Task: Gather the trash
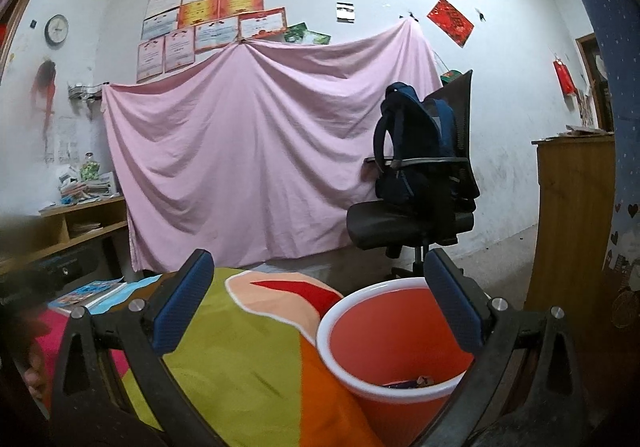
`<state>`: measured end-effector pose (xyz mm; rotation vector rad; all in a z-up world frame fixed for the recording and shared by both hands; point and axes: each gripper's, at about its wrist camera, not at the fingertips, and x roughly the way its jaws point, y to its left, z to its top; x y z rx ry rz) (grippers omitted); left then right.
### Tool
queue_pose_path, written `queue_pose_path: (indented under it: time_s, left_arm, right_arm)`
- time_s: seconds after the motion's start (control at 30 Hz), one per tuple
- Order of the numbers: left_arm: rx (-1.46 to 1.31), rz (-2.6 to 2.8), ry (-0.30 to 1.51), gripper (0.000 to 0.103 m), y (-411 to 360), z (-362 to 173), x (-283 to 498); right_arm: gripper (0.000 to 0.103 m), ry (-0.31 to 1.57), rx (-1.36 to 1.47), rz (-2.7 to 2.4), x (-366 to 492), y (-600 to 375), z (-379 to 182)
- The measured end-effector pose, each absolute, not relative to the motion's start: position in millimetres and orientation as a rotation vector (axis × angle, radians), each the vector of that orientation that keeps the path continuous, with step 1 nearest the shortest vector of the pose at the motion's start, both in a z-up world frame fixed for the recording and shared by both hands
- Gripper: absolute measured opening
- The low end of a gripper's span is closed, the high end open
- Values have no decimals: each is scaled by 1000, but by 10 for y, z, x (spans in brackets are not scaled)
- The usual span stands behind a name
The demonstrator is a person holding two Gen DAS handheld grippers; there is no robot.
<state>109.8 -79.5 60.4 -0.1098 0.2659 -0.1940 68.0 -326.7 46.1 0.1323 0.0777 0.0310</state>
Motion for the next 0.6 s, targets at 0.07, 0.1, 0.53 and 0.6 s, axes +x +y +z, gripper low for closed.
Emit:
queue_pose_path:
  time_s: [0.07,0.1,0.53,0.6]
  left_arm:
    - [-109,-190,263,100,-750,571,1041]
    - [-108,-189,264,100,-732,553,1013]
    - [-73,-178,234,101,-534,371,649]
    - [-55,-175,229,101,-538,334,603]
  right_arm:
    - [103,70,130,32,598,-3225,467]
    - [103,68,131,30,557,-3200,465]
    - [103,114,122,28,206,-2954,302]
    - [103,120,124,29,172,-2930,262]
